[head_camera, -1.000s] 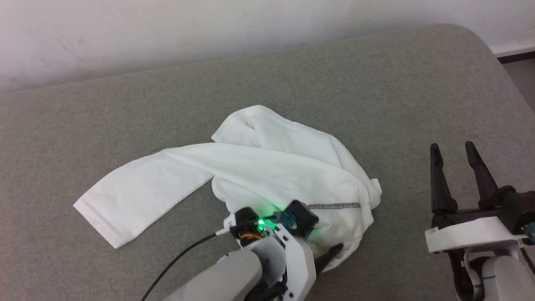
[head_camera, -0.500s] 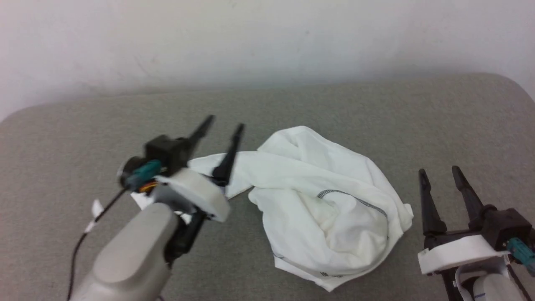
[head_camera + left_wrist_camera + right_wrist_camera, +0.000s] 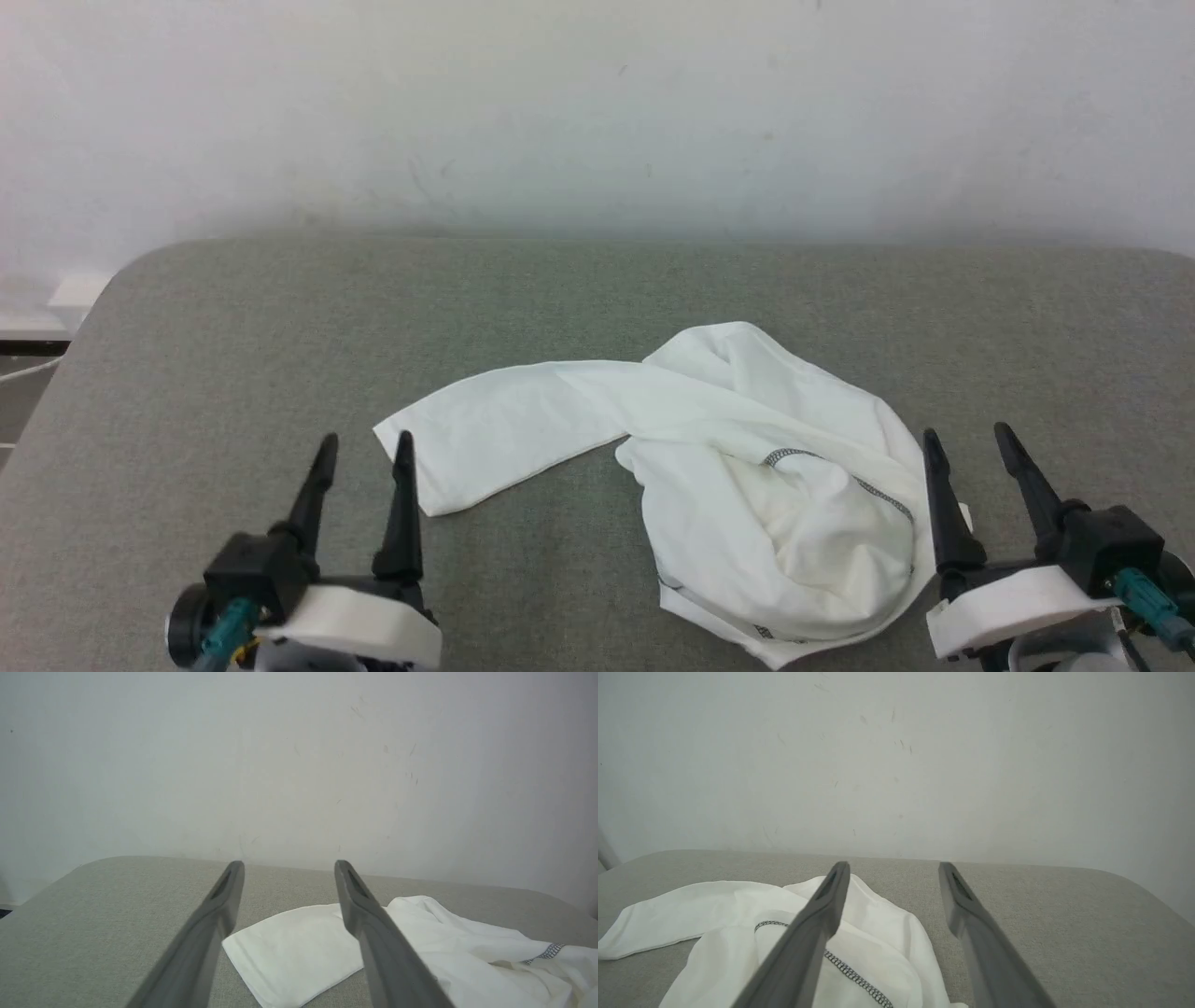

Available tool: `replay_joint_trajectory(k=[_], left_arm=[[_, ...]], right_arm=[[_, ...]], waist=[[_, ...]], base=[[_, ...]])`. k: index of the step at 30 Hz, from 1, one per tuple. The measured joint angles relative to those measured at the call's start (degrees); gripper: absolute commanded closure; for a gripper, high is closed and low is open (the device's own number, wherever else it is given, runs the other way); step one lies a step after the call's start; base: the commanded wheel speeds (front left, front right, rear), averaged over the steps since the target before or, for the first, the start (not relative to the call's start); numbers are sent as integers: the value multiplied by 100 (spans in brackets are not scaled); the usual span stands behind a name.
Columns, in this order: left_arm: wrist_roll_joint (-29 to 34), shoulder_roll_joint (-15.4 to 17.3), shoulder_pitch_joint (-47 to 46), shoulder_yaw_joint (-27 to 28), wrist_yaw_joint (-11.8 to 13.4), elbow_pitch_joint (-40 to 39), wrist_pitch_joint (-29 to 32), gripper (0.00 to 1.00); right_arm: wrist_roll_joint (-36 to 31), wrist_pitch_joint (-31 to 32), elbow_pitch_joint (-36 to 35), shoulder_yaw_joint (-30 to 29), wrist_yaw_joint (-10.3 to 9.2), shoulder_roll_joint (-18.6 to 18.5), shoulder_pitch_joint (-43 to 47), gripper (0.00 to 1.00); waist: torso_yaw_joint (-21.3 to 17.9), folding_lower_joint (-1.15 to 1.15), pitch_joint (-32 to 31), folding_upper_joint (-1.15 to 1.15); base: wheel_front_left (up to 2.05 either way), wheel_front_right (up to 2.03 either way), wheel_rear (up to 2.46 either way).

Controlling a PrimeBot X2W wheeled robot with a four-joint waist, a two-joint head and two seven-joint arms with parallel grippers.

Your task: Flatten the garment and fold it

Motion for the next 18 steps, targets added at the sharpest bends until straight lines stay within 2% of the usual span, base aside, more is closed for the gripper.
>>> replay_joint_trajectory(k=[5,11,15,18], left_arm=[[431,-465,294,292,-364,-99,0,0],[758,-683,280,376,-806,138,0,0],[876,-848,192,449,-987,241,1,0],[936,-976,163,521,-1088,282,0,0]], right_arm=[[11,179,59,2,0,-3,70,0],[-234,1647,246,112,-2,-14,26,0],[-153,2466,142,659,-3,-226,-277,0],[-26,3130,97,1060,-3,-560,-562,0]], waist=[[140,0,-14,0],[346,1,-5,0],[492,2,42,0],[614,1,104,0]], base=[[0,0,0],[0,0,0],[0,0,0],[0,0,0]])
